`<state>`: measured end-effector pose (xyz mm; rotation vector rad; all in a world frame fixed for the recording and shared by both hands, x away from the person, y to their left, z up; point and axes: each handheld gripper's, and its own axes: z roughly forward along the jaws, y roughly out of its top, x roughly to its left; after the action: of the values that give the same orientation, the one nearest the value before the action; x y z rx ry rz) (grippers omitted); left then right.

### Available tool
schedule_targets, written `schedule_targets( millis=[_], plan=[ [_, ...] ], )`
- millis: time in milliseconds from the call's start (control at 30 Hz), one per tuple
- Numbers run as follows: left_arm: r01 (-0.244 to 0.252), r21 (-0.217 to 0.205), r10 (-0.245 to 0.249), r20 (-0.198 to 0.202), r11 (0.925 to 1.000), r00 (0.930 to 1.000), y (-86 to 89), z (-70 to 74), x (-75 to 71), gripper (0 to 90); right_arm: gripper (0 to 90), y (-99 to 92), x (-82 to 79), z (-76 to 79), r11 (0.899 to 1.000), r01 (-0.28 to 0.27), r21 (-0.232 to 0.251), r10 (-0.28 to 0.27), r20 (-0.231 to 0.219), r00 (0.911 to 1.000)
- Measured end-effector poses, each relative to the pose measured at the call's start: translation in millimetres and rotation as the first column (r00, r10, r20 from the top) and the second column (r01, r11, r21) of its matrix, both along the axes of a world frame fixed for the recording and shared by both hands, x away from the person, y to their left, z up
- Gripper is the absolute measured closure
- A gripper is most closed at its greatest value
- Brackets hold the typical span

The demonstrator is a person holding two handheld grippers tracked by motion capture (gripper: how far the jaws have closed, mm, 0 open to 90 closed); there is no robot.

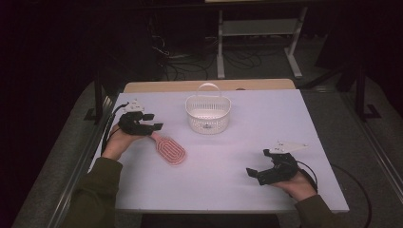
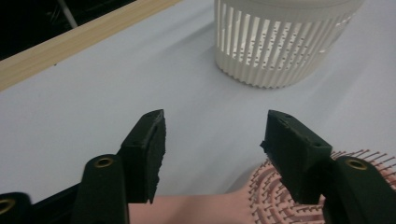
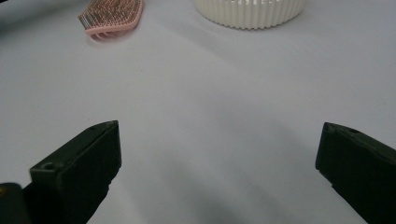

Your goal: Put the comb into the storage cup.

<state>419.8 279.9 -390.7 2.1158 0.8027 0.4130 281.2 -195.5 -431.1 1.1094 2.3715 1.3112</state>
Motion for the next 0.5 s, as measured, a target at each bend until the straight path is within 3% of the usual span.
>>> schedule_targets(
  millis=[267, 500],
  plan=[
    [-0.020, 0.079, 0.020, 0.000, 0.9967, 0.9998, -1.4, 2.6, 9.0, 58.6, 0.1, -0.5, 0.0, 0.1, 1.000, 0.000, 0.002, 0.000, 0.000, 1.0000],
    [-0.049, 0.112, 0.050, -0.011, 0.9926, 0.9987, 0.5, 0.4, 16.8, 70.6, 0.1, -0.6, -0.1, 0.1, 1.000, -0.002, 0.002, 0.002, 0.000, 1.0000]
  ],
)
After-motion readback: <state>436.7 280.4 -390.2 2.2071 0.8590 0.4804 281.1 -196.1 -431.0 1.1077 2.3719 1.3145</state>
